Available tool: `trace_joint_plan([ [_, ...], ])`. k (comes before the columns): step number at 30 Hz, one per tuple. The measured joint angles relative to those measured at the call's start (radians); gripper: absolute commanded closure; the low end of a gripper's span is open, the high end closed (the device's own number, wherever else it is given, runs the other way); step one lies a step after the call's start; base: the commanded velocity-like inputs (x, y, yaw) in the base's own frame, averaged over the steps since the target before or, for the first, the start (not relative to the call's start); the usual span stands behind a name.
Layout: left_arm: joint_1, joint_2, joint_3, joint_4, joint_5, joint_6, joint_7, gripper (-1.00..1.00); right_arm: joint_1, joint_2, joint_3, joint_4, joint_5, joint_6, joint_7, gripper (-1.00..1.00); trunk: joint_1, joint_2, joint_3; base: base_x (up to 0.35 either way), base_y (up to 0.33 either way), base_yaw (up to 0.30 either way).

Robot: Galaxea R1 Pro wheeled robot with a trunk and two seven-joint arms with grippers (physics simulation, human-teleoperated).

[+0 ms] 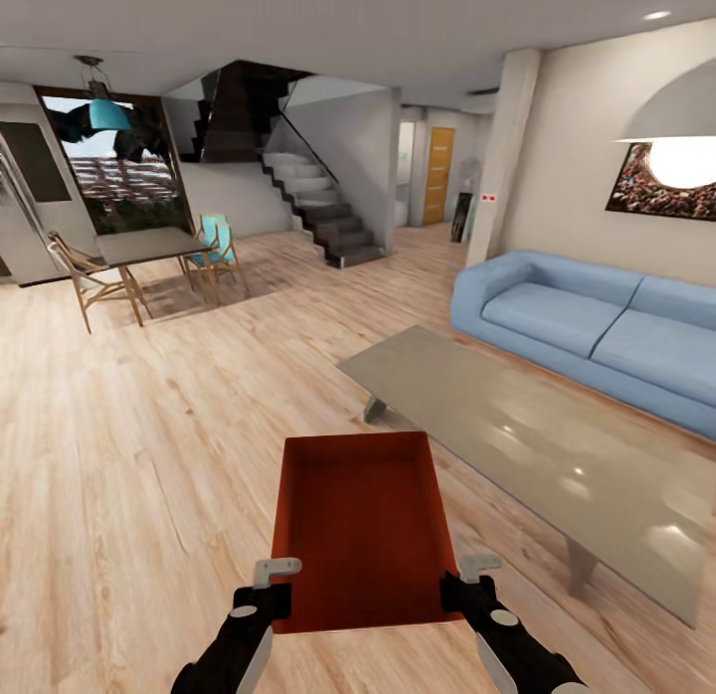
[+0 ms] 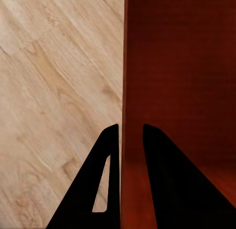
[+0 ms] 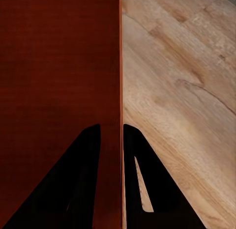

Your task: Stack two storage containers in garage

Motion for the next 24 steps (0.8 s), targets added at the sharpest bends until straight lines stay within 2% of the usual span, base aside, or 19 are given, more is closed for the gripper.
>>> trace_joint_plan([
  [15, 0.0, 0.0, 0.0, 0.0, 0.0, 0.001, 0.0, 1.0, 0.0, 0.0, 0.0, 0.0, 0.0, 0.0, 0.0, 1.0, 0.0, 0.0, 0.0, 0.274, 0.205, 0.003],
  [24, 0.0, 0.0, 0.0, -0.001, 0.0, 0.002, 0.0, 1.0, 0.0, 0.0, -0.001, 0.0, 0.0, 0.0, 0.001, 1.0, 0.0, 0.0, -0.001, 0.274, 0.208, 0.228],
])
